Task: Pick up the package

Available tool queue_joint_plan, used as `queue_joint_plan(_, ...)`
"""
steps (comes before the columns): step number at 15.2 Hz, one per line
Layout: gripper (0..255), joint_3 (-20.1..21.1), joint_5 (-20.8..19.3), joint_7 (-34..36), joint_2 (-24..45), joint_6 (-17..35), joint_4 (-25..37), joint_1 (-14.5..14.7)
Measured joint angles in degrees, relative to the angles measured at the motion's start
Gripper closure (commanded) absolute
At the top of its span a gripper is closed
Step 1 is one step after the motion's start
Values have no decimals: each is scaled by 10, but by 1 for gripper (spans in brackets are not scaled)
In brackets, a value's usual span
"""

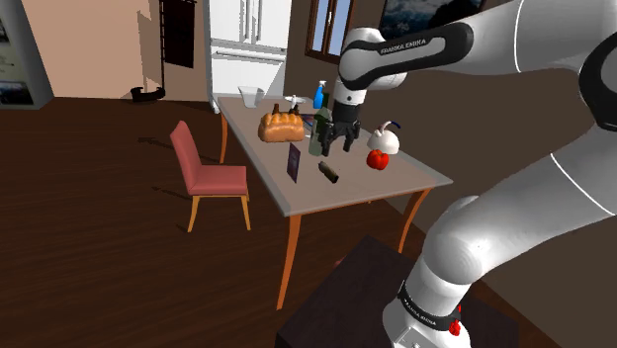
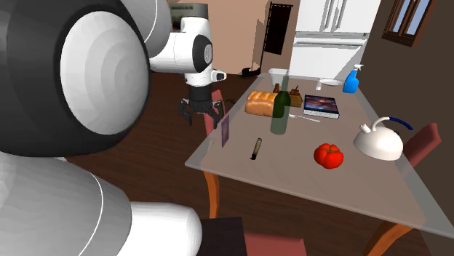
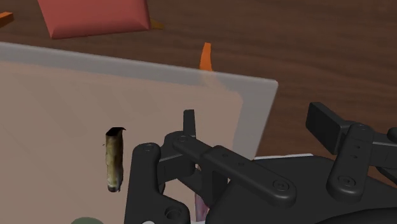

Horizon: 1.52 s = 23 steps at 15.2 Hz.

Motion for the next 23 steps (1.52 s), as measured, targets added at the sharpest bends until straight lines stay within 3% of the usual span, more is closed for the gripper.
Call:
queue_joint_plan(9, 0, -77, 40, -83, 172, 95, 81, -19)
queue_joint_plan(16, 0, -113, 117, -160, 320, 137, 173, -41)
queue_joint_plan(23, 0, -113, 210, -231, 484, 144, 309, -95)
